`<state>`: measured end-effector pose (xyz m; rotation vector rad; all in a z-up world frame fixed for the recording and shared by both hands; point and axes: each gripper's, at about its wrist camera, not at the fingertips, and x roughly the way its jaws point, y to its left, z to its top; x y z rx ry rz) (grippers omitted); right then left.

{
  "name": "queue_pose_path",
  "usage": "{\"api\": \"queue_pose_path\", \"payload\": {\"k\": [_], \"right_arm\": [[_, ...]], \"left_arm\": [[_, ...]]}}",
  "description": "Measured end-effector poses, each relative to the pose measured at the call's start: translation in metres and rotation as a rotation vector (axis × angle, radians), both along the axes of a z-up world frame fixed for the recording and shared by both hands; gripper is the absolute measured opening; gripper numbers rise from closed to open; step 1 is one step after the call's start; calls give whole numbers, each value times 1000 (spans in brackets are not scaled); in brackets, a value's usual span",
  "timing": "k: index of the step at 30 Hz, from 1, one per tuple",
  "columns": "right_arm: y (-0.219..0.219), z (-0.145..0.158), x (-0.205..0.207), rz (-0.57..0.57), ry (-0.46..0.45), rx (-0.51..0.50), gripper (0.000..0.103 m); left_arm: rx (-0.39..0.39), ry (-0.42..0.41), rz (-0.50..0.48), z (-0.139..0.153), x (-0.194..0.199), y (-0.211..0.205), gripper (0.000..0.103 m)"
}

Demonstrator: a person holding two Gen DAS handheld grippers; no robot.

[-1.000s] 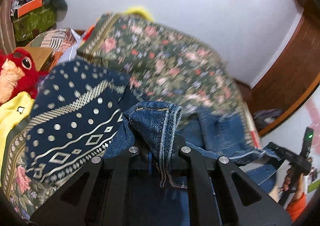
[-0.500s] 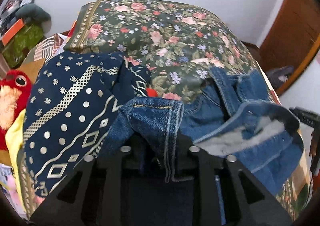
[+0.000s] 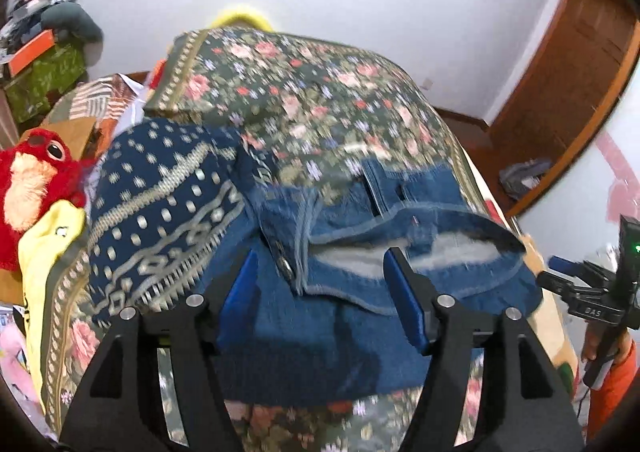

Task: Fold large clothes

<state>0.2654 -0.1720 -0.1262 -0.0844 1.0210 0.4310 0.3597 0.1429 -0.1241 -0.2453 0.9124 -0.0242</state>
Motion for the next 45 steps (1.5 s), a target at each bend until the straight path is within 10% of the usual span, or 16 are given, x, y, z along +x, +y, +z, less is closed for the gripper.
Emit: {"api": "queue_pose_path", "payload": {"k": [10,19,32,45], "right_arm": [[38,-60,-13,58,154,-24,65],[61,-82,29,115,165,-107,81],[29,-34,122,-262,-55,-67,80],[68,-41,37,-8,10,-35,81]], "left_arm": [[117,192,-183,-79,-7,-51,65],[307,194,-240,-106,50,-63,65],[72,123,69,-69,132,11,60],[200,83,-65,-56,68,-50,60]]}}
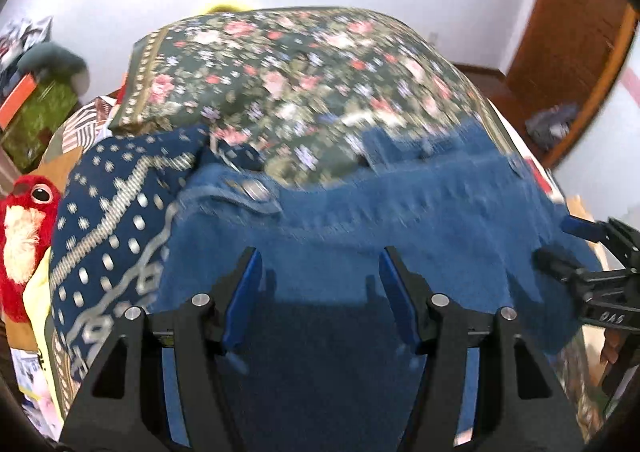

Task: Fold large clothes

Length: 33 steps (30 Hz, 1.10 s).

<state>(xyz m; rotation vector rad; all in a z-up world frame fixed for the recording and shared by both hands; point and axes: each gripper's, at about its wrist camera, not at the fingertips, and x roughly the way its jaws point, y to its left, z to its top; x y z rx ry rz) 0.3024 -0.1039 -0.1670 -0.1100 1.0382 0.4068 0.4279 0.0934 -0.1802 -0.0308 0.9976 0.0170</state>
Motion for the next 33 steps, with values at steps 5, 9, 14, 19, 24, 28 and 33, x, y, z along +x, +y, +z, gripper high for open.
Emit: {"api": "queue_pose_path", "payload": {"k": [5,9,14,19,24,28,33], "right_arm": [[7,-9,-33,47,36,6,81],[12,-19,-48,81,40,-65,81],[0,-30,-50,51,55,-127,81],[-27,-27,-52,-8,74,-107,81],[-49,-14,-62,-62,38,-118,81],[-64,-12,-69,-97,36,-131,81],[-82,-8,-79,-134,34,-136,81]], "left_arm": [[-32,-6,-47,-6,-36,-24,60],[-62,18,-63,-16,-49,-36,60],[-31,42,-41,-30,-60,-31,60],[-40,58,42,-46,-73,2,60],[-107,35,115,-43,-103,33,60],[-142,22,156,-42,-122,47,60],[-181,19,229,-40,-137,61,60]]}}
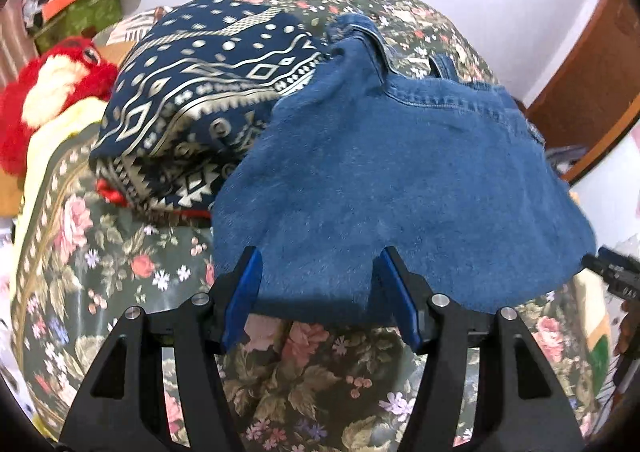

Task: Fold large clothes

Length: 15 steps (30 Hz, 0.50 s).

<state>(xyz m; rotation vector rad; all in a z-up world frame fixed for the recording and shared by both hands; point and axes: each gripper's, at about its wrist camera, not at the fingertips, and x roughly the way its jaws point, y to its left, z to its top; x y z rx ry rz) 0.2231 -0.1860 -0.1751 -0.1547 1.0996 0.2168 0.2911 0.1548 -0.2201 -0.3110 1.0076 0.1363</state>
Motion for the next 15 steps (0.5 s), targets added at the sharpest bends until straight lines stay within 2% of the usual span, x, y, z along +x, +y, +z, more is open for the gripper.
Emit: {"api": "queue_pose_path", "payload": {"k": [3,6,9,10,11,14,15], "right_arm": [[-6,8,-3,-2,-31,-15,81],[-5,17,-6,14,-66,-19,81],[0,24,-6,36,-96,-15,81],[2,25,-6,45,-100,-11,81],[5,26,-5,54,-102,-5,81],[14,20,-2,70,-97,9,81],[17,16,-1,74,-89,12,81]], "left_arm": [[-11,5,28,1,-7,6,60],[39,23,109,5,-13,11,60],[-54,5,135,6,-22,17,61],[-118,-3,146,5,-26,20,61],[-150,-2,152,3,-29,21,61],[-271,9,159,-7,-33,18,62],[-290,15,151,-10,-33,13,62]]}}
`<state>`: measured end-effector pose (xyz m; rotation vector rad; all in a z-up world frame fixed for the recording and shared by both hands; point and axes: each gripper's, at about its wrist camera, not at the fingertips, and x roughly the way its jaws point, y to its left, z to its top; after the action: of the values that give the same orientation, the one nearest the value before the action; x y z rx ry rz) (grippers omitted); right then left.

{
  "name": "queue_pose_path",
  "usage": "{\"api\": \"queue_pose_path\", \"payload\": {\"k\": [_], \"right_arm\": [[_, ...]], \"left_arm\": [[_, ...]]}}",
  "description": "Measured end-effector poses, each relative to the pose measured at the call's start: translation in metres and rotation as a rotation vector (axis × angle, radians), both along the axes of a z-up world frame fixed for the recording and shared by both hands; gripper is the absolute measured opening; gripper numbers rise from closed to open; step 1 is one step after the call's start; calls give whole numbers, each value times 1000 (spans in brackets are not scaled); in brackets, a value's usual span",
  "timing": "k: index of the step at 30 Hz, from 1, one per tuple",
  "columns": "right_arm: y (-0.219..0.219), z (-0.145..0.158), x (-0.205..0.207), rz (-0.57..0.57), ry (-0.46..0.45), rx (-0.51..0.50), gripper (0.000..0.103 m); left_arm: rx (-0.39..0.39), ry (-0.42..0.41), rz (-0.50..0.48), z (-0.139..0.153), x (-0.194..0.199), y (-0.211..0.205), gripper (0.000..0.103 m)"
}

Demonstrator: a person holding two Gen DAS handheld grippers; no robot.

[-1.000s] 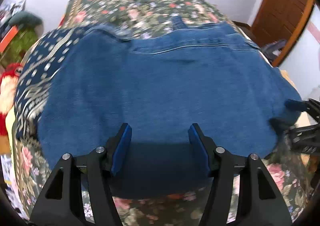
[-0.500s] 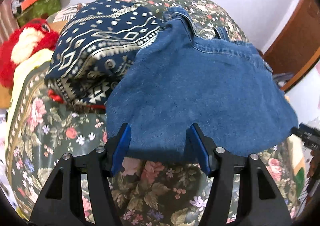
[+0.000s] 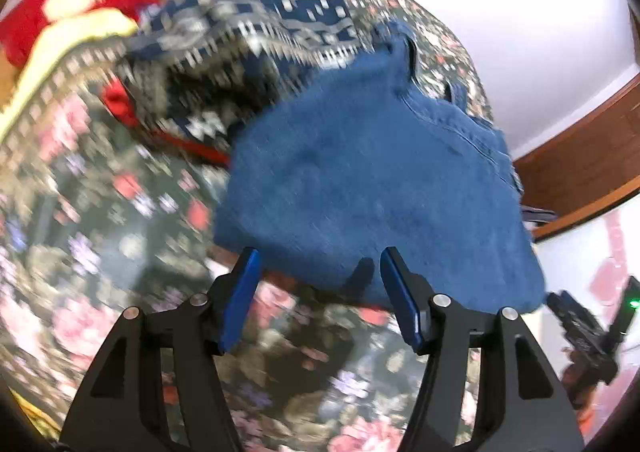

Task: Fold large clothes

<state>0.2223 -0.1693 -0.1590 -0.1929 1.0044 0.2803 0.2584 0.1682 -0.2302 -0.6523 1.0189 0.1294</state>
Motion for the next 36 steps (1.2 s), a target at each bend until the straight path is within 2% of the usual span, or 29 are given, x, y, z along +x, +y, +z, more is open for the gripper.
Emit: {"api": "queue_pose_path", "payload": {"k": [4,7,14,19,22,25,27,32,36], "right_arm": [[9,-18,5,20,44,11,81],[13,-27,9,31,64,11,81],[4,-35,18,0,70,82,91],[2,-41,21,-22,72,113,96],[5,-41,21,-26,69,108,97],[6,-40,22,-31,76,98,97],[6,-38,21,-35,86,96,97],[4,-28,11,-24,106,92,97],[8,-15,2,-13,94,82,97]], "left_arm": [[-132,17,-52,-23,7,-14,62],[-237,8,-44,-40,13,-16,62],[-383,-20,45,-68,33,2,67],[-445,-56,113,-79,48,13,67],[-418,-109,171,-79,48,13,66],[-365,-123,221,-75,45,7,58],[-318,-122,232,-66,43,0,49],[-176,-167,208,-22,29,-20,32],[-13,-268,149,28,12,-46,29]]}}
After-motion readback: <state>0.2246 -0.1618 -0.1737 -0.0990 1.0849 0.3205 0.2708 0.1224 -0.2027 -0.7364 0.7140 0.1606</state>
